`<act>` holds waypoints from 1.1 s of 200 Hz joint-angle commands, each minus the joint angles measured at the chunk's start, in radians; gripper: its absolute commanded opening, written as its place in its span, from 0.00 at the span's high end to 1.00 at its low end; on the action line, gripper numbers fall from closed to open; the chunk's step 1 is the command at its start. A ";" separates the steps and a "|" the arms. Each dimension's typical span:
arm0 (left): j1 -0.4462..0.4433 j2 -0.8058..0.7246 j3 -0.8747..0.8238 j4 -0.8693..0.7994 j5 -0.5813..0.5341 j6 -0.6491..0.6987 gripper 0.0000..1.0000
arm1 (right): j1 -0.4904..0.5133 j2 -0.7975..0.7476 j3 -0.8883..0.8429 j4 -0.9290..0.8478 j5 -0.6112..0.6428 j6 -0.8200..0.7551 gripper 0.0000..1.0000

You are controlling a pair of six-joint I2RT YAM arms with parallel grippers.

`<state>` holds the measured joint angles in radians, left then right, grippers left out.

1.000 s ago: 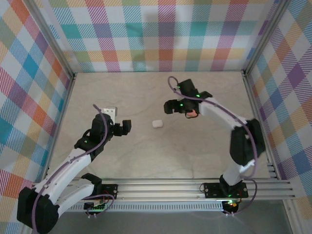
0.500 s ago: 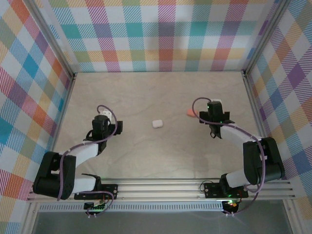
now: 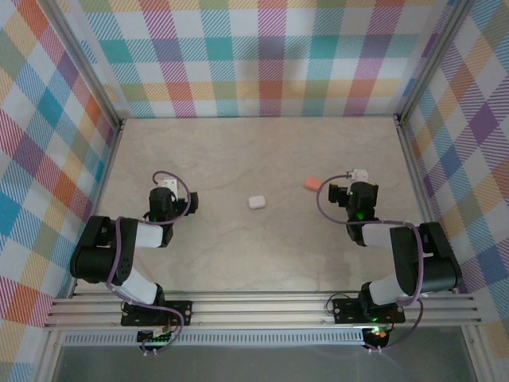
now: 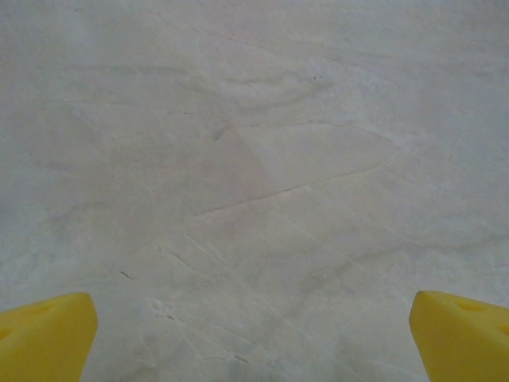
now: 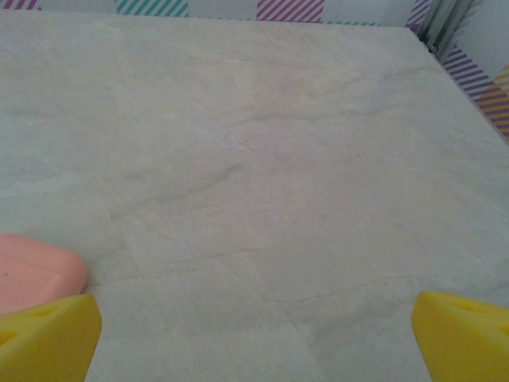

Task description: Insert the wireless bluetooth earbuds into the charging case

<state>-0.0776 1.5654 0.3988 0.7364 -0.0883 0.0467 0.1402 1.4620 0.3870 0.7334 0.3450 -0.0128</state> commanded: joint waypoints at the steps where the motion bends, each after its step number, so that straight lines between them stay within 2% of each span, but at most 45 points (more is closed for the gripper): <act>1: 0.012 0.001 0.027 0.064 0.022 -0.008 0.00 | -0.047 0.008 -0.043 0.173 -0.129 0.011 0.00; 10: 0.013 -0.001 0.028 0.060 0.022 -0.008 0.00 | -0.070 0.041 -0.055 0.214 -0.178 0.021 0.00; 18: 0.013 -0.001 0.027 0.060 0.022 -0.008 0.00 | -0.076 0.098 -0.055 0.303 -0.173 0.015 0.00; 30: 0.013 -0.001 0.026 0.063 0.020 -0.007 0.00 | -0.079 0.062 -0.007 0.144 -0.185 0.029 0.00; 220: 0.012 -0.001 0.028 0.058 0.022 -0.008 0.00 | -0.091 0.077 0.008 0.132 -0.186 0.042 0.00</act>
<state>-0.0769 1.5661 0.4049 0.7628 -0.0788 0.0452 0.0578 1.5372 0.3668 0.8520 0.1806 0.0147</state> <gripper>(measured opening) 0.999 0.997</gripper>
